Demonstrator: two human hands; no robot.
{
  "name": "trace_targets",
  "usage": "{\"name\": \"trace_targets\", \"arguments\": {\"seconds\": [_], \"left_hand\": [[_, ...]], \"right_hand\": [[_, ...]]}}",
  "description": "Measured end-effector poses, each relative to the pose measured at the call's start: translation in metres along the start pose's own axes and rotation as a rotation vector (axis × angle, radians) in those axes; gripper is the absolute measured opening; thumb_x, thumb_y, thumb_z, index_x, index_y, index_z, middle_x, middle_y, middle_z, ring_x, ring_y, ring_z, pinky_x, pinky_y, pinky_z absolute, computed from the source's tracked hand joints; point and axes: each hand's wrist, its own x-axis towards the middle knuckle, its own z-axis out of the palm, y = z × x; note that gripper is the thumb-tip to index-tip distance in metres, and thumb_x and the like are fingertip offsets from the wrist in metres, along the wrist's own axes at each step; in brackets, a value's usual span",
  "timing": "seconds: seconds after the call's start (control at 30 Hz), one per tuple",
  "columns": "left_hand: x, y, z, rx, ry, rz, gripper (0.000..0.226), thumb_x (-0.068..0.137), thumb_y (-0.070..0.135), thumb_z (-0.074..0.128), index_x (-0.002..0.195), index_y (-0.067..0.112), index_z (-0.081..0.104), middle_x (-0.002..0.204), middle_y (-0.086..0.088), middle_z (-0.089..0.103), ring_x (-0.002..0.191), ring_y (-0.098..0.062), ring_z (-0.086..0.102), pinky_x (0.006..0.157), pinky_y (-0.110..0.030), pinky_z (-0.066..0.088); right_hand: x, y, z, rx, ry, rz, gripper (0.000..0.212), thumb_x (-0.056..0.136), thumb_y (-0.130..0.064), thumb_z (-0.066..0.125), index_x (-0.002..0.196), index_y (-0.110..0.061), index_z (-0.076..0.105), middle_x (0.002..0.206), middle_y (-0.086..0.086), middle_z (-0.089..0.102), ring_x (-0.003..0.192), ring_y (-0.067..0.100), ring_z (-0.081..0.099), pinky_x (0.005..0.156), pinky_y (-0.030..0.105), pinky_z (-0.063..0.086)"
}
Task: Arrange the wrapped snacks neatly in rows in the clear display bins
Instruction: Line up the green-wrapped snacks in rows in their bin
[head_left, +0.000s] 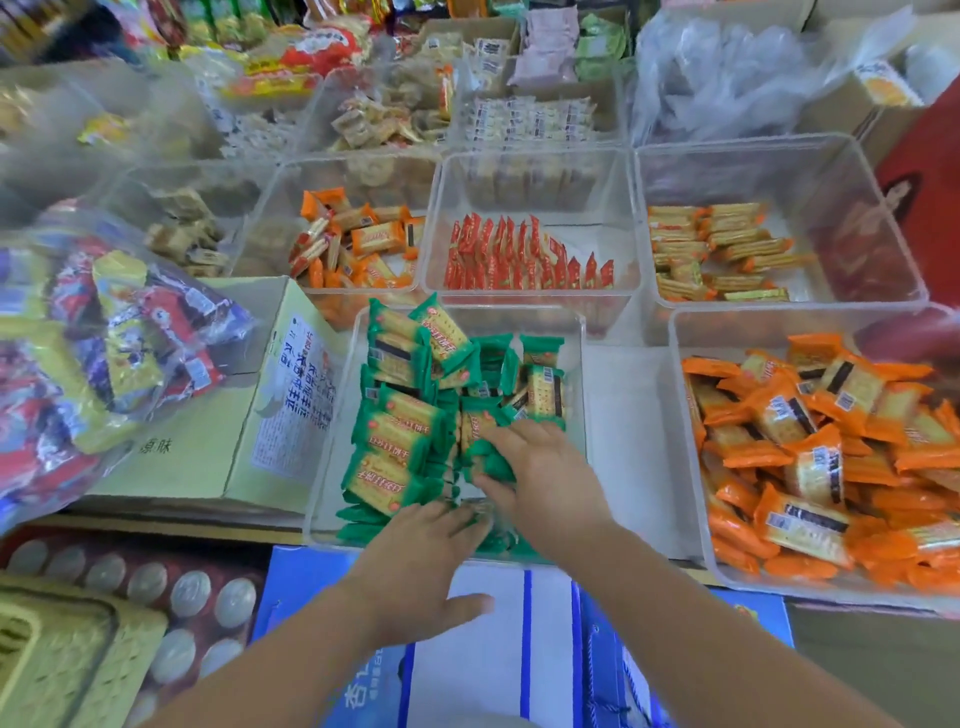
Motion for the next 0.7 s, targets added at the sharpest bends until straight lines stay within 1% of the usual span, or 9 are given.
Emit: {"name": "trace_targets", "arguments": {"seconds": [0.13, 0.2, 0.27, 0.3, 0.4, 0.47, 0.57, 0.63, 0.7], "left_hand": [[-0.004, -0.005, 0.004, -0.079, 0.018, -0.022, 0.073, 0.100, 0.058, 0.042, 0.160, 0.022, 0.021, 0.167, -0.001, 0.019, 0.149, -0.022, 0.020, 0.122, -0.036, 0.016], [-0.010, -0.008, 0.004, -0.123, 0.092, 0.008, 0.065, 0.099, 0.049, 0.052, 0.155, 0.019, 0.037, 0.160, -0.003, 0.036, 0.142, -0.023, 0.034, 0.119, -0.035, 0.028], [-0.019, -0.015, 0.009, -0.109, 0.339, 0.073, 0.056, 0.085, 0.043, 0.074, 0.132, 0.015, 0.064, 0.132, -0.005, 0.062, 0.119, -0.024, 0.057, 0.102, -0.037, 0.050], [-0.024, -0.020, 0.014, -0.108, 0.491, 0.066, 0.051, 0.078, 0.043, 0.079, 0.120, 0.015, 0.070, 0.121, -0.004, 0.067, 0.110, -0.025, 0.061, 0.094, -0.040, 0.054], [-0.036, -0.041, 0.022, -0.140, 0.739, -0.113, 0.054, 0.079, 0.053, 0.068, 0.117, 0.015, 0.069, 0.124, -0.008, 0.064, 0.113, -0.030, 0.057, 0.095, -0.045, 0.047], [-0.042, -0.058, 0.023, -0.163, 0.765, -0.265, 0.061, 0.079, 0.061, 0.062, 0.121, 0.016, 0.065, 0.131, -0.010, 0.057, 0.118, -0.033, 0.052, 0.097, -0.047, 0.039], [-0.043, -0.078, 0.016, -0.225, 0.689, -0.424, 0.074, 0.080, 0.071, 0.049, 0.128, 0.015, 0.059, 0.139, -0.014, 0.050, 0.124, -0.038, 0.046, 0.100, -0.055, 0.040], [-0.038, -0.084, 0.015, -0.327, 0.614, -0.495, 0.085, 0.079, 0.078, 0.042, 0.136, 0.016, 0.054, 0.148, -0.014, 0.043, 0.133, -0.038, 0.039, 0.106, -0.058, 0.038], [-0.033, -0.086, 0.018, -0.442, 0.561, -0.530, 0.090, 0.079, 0.080, 0.045, 0.145, 0.019, 0.046, 0.156, -0.011, 0.033, 0.140, -0.037, 0.030, 0.111, -0.059, 0.034]], "right_hand": [[0.025, -0.012, 0.016, -0.086, -0.439, 0.123, 0.051, 0.096, -0.040, 0.060, 0.142, -0.025, 0.045, 0.129, 0.006, 0.047, 0.115, 0.031, 0.055, 0.090, 0.043, 0.052], [0.028, -0.016, 0.023, -0.139, -0.541, 0.135, 0.056, 0.095, -0.043, 0.060, 0.144, -0.023, 0.041, 0.131, 0.010, 0.044, 0.115, 0.034, 0.054, 0.092, 0.045, 0.051], [0.029, -0.020, 0.030, -0.139, -0.612, 0.140, 0.058, 0.092, -0.046, 0.061, 0.141, -0.019, 0.043, 0.129, 0.012, 0.044, 0.116, 0.035, 0.053, 0.093, 0.045, 0.050], [0.030, -0.021, 0.031, -0.119, -0.651, 0.135, 0.059, 0.091, -0.048, 0.061, 0.139, -0.017, 0.045, 0.128, 0.013, 0.044, 0.116, 0.035, 0.053, 0.094, 0.044, 0.050], [0.035, -0.025, 0.028, -0.052, -0.792, 0.170, 0.073, 0.089, -0.053, 0.054, 0.149, -0.015, 0.036, 0.142, 0.017, 0.037, 0.120, 0.037, 0.052, 0.098, 0.045, 0.048], [0.039, -0.024, 0.025, -0.065, -0.840, 0.196, 0.073, 0.092, -0.046, 0.053, 0.153, -0.015, 0.029, 0.146, 0.017, 0.034, 0.115, 0.035, 0.055, 0.096, 0.044, 0.050], [0.042, -0.024, 0.027, -0.125, -0.860, 0.251, 0.066, 0.096, -0.030, 0.050, 0.156, -0.021, 0.023, 0.144, 0.017, 0.033, 0.104, 0.033, 0.060, 0.090, 0.046, 0.053], [0.041, -0.028, 0.029, -0.141, -0.868, 0.286, 0.064, 0.099, -0.029, 0.048, 0.157, -0.023, 0.019, 0.142, 0.019, 0.038, 0.101, 0.033, 0.061, 0.088, 0.046, 0.055], [0.040, -0.034, 0.032, -0.094, -0.850, 0.344, 0.061, 0.101, -0.030, 0.045, 0.156, -0.024, 0.020, 0.137, 0.020, 0.044, 0.093, 0.033, 0.064, 0.075, 0.041, 0.058]]}}
